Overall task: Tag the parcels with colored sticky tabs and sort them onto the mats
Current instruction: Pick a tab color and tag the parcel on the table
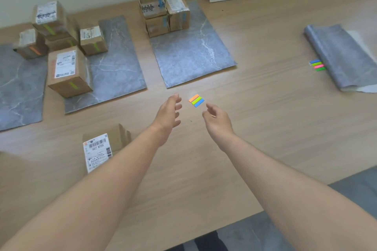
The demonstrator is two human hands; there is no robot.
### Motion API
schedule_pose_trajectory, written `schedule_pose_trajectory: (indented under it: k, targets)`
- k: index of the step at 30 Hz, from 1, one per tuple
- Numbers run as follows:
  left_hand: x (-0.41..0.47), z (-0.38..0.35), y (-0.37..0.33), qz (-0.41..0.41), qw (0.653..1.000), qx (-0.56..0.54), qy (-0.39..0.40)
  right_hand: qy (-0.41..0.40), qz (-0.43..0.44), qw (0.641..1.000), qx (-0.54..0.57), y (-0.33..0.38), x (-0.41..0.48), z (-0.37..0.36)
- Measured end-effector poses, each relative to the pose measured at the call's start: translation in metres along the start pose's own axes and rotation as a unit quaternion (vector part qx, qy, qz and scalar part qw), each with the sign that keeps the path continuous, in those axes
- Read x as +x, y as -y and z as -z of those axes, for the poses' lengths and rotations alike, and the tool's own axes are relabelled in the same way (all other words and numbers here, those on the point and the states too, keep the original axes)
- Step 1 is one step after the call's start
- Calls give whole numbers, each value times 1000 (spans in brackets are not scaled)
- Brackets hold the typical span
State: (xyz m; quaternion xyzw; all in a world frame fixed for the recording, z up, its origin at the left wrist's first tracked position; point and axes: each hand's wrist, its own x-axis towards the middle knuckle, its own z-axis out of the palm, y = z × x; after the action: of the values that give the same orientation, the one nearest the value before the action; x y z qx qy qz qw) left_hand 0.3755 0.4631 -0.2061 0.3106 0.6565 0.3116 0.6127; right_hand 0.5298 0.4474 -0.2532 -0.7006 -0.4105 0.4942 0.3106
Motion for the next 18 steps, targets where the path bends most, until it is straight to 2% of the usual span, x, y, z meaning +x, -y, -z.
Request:
schedule_pose_trajectory:
  k: [6, 12, 18]
  targets:
    - [54, -19, 2, 28, 999, -6, 21, -8, 39, 996, -79, -9, 56, -4]
    - [106, -23, 3, 54, 997, -41, 38, -33, 106, 977, -181, -22, 116, -30]
    - [135, -16, 6, 71, 995, -35, 63, -37, 111, 968, -221, -33, 140, -41]
